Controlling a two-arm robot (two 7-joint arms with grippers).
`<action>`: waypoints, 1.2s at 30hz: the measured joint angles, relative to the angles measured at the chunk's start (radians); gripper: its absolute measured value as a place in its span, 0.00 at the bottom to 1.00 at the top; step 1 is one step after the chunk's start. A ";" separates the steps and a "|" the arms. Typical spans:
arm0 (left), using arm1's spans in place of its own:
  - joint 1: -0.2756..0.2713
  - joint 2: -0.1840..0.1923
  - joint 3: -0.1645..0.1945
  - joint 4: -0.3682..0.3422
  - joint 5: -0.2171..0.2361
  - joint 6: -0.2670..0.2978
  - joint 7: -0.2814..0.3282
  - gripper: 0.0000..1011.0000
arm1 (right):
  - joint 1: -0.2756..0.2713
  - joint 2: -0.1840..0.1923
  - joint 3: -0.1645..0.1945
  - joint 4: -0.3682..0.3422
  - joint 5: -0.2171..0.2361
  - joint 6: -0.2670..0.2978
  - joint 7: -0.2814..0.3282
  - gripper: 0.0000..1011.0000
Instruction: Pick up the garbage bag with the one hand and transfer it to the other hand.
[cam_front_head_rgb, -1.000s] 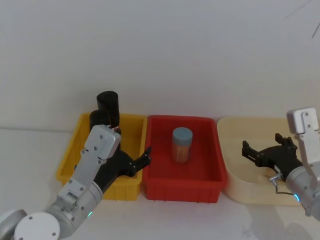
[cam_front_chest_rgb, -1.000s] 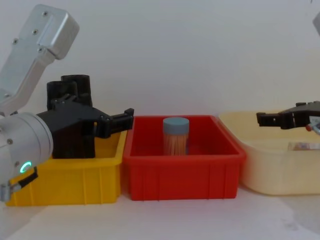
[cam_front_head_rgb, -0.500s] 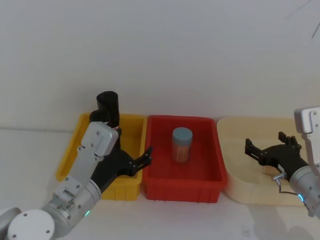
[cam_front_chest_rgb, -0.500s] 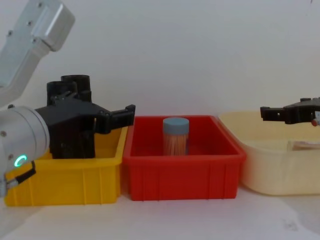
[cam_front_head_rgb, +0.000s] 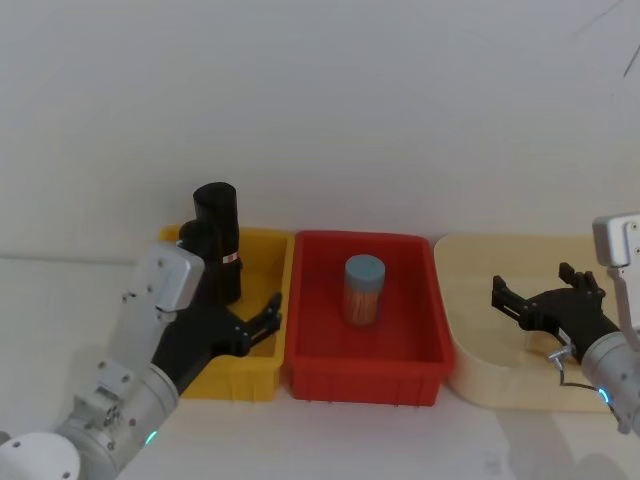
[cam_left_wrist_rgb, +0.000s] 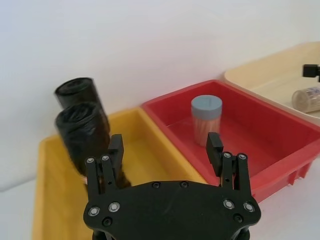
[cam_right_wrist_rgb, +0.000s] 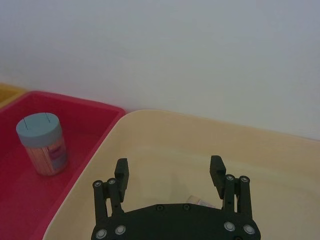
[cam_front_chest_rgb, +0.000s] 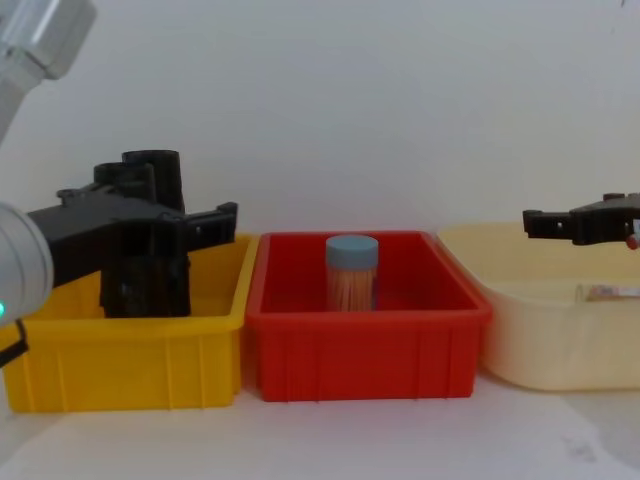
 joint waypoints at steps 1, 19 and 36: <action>0.010 -0.001 -0.008 -0.012 0.000 0.008 0.011 0.99 | 0.000 0.000 0.000 0.000 0.000 0.000 0.000 0.99; 0.060 -0.030 -0.087 -0.078 0.009 0.127 0.132 0.99 | -0.002 0.000 0.002 -0.004 0.002 0.000 0.000 0.99; -0.044 -0.033 -0.137 0.038 -0.055 0.184 0.045 0.99 | -0.003 0.000 0.003 -0.005 0.002 0.000 0.000 0.99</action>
